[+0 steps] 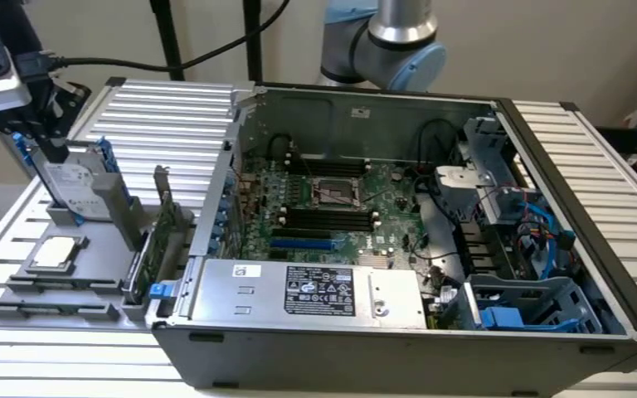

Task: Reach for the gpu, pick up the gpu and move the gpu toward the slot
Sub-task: 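Reach for the gpu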

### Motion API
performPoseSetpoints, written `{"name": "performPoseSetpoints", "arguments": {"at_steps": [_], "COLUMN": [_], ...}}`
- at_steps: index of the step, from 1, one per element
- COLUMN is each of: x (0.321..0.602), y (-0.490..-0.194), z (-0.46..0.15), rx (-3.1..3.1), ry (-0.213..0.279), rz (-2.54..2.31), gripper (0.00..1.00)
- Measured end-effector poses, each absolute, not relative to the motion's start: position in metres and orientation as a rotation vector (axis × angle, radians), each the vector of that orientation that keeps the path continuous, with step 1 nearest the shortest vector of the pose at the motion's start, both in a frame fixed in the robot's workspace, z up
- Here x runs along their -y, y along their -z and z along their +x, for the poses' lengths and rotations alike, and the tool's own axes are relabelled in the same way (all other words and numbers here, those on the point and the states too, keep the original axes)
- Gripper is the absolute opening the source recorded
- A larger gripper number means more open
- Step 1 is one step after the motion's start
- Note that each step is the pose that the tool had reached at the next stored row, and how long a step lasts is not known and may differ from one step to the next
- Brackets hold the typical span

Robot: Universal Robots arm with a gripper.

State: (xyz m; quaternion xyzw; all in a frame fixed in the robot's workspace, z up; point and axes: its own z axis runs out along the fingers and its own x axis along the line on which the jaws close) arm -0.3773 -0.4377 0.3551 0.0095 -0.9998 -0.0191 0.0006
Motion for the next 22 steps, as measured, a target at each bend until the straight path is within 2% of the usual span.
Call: {"name": "performPoseSetpoints", "arguments": {"at_steps": [22], "x": [0.464], "y": [-0.339], "z": [-0.284], "rx": [3.139], "ry": [0.060], "rz": [0.030], "gripper": [0.11]}}
